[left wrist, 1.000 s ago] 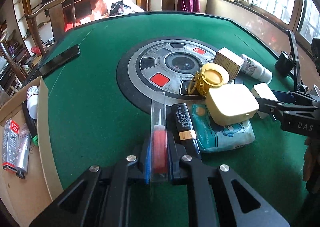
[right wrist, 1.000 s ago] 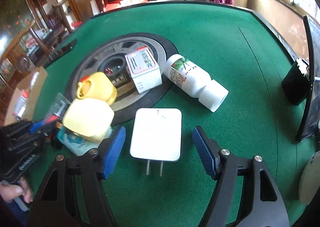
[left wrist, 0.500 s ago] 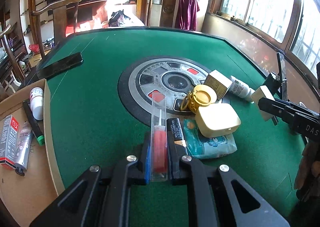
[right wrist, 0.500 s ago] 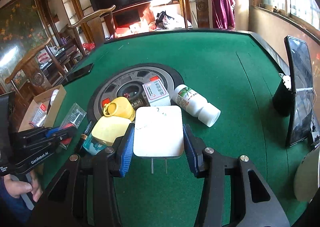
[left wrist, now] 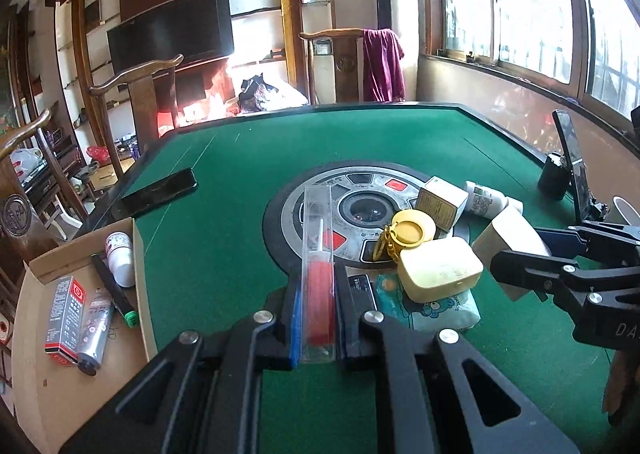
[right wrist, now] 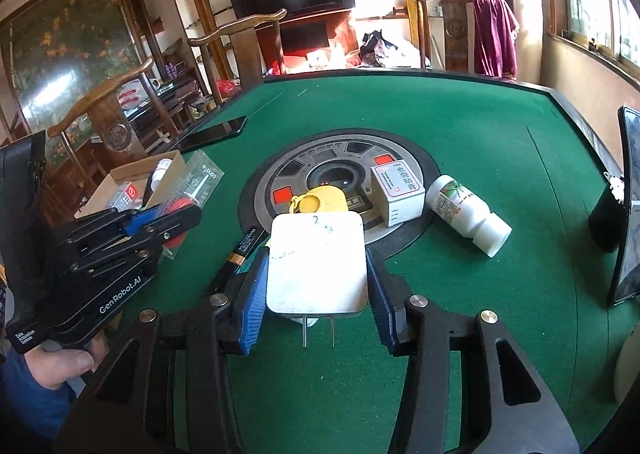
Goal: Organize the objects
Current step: 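Carry the case and charger into the cardboard tray and open both tools, then grasp the black lipstick tube with the left tool while the right tool grasps the cream-yellow box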
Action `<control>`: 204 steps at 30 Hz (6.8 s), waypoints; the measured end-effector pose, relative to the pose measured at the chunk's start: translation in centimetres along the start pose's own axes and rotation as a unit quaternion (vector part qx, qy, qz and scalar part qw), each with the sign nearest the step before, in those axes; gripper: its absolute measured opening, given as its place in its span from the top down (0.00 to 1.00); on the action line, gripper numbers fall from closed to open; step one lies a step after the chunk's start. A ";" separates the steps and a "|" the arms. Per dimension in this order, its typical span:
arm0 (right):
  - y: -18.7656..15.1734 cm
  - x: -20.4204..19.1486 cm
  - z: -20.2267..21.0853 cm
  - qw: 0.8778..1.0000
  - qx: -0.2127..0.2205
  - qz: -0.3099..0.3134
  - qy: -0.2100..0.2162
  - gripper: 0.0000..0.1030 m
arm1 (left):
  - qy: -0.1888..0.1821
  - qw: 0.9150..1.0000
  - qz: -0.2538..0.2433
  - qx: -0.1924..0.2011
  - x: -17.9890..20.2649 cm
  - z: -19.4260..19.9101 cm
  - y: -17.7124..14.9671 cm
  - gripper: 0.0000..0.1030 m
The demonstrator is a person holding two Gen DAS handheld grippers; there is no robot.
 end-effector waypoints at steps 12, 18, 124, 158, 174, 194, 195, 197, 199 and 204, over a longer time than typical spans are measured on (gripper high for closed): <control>-0.7 -1.1 0.0 1.000 -0.001 0.016 0.006 0.56 | 0.023 0.999 -0.017 0.021 0.1 1.1 0.3 0.88; -0.6 -1.3 0.2 1.000 0.003 0.017 0.006 0.56 | 0.031 0.999 -0.021 0.030 0.1 1.7 0.4 0.88; 0.8 -38.8 -7.3 0.962 -0.146 0.170 0.155 0.54 | -0.016 0.949 0.295 -0.110 -33.1 6.4 -7.2 0.85; 0.1 -16.8 -0.5 0.979 -0.095 0.035 0.174 0.53 | -0.081 0.975 0.194 -0.068 -13.2 8.8 -0.1 0.49; 2.8 1.2 0.9 0.984 -0.025 -0.129 0.118 0.46 | -0.088 0.975 0.114 -0.168 -0.4 -4.3 -3.1 0.52; 1.7 1.4 -8.6 0.979 -0.117 -0.103 0.129 0.46 | -0.101 0.975 0.147 -0.135 -2.7 -5.4 -3.8 0.83; 1.6 1.0 -8.6 0.978 -0.117 -0.097 0.142 0.46 | -0.104 0.974 0.148 -0.135 -2.7 -5.4 -3.8 0.83; 1.0 -0.3 -7.5 0.978 -0.126 -0.062 0.157 0.45 | -0.111 0.972 0.155 -0.135 -2.8 -5.5 -3.8 0.83; -0.1 -1.8 -5.4 0.976 -0.129 -0.013 0.175 0.46 | -0.115 0.971 0.157 -0.136 -2.9 -5.5 -3.7 0.83; -1.2 -3.5 -2.9 0.985 -0.095 0.105 0.096 0.46 | -0.111 0.972 0.154 -0.135 -2.9 -5.5 -3.7 0.83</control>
Point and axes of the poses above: each gripper's, at about its wrist camera, not at the fingertips, and z roughly against the way its jaws point, x to its right, y to its top, the point moved 8 cm from there along -z, roughly the way its jaws point, and after that the axes turned 13 degrees about -y, right-handed, at the moved point
